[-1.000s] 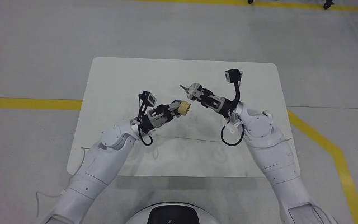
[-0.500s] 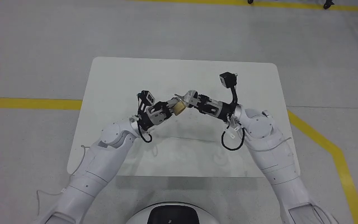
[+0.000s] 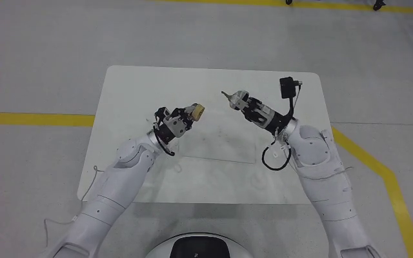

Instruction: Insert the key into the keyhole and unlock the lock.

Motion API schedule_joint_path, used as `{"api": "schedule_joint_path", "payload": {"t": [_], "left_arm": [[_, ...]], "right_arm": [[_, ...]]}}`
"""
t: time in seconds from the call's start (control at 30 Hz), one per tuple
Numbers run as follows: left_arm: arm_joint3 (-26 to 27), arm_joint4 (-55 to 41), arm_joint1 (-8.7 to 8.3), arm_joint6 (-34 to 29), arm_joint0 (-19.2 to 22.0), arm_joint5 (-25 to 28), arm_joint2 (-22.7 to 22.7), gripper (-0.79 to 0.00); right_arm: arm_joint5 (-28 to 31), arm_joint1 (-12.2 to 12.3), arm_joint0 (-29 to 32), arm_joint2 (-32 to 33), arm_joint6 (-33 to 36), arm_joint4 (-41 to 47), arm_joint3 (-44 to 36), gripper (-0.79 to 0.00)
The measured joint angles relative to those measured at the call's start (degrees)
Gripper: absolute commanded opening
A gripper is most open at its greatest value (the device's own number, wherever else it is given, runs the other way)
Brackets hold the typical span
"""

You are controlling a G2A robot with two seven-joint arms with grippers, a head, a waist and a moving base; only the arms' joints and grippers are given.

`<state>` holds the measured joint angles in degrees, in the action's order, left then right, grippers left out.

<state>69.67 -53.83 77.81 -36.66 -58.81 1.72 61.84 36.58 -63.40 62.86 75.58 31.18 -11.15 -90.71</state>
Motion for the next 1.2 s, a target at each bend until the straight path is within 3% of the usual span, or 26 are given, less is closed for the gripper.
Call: {"api": "schedule_joint_path", "payload": {"t": [0.23, 0.4, 0.63, 0.87, 1.2], "left_arm": [[0.1, 0.7, 0.47, 2.5, 2.0, -6.3, -1.5, -0.785], [1.4, 3.6, 0.84, 3.4, 3.4, -7.1, -2.9, -0.785], [3.1, 7.1, 1.43, 4.8, 4.8, -6.6, -4.8, -0.785], [3.7, 13.1, 1.75, 6.7, 5.4, -2.9, -5.9, -0.785], [5.6, 18.5, 1.82, 9.4, 4.8, -0.6, -5.5, -0.785]], "right_arm": [[-1.5, 0.9, 4.5, 3.7, 0.3, -3.8, -3.4, -0.785], [-2.8, 1.5, 8.2, 6.3, 1.2, -4.6, -5.1, -0.785], [-5.5, 2.0, 13.0, 9.2, 5.2, 12.4, -5.1, -0.785], [-21.4, 2.5, 18.1, 11.6, 11.6, 27.5, -10.8, -0.785], [-29.4, 2.4, 23.2, 10.2, 5.8, 23.4, -19.3, -0.785]]}}
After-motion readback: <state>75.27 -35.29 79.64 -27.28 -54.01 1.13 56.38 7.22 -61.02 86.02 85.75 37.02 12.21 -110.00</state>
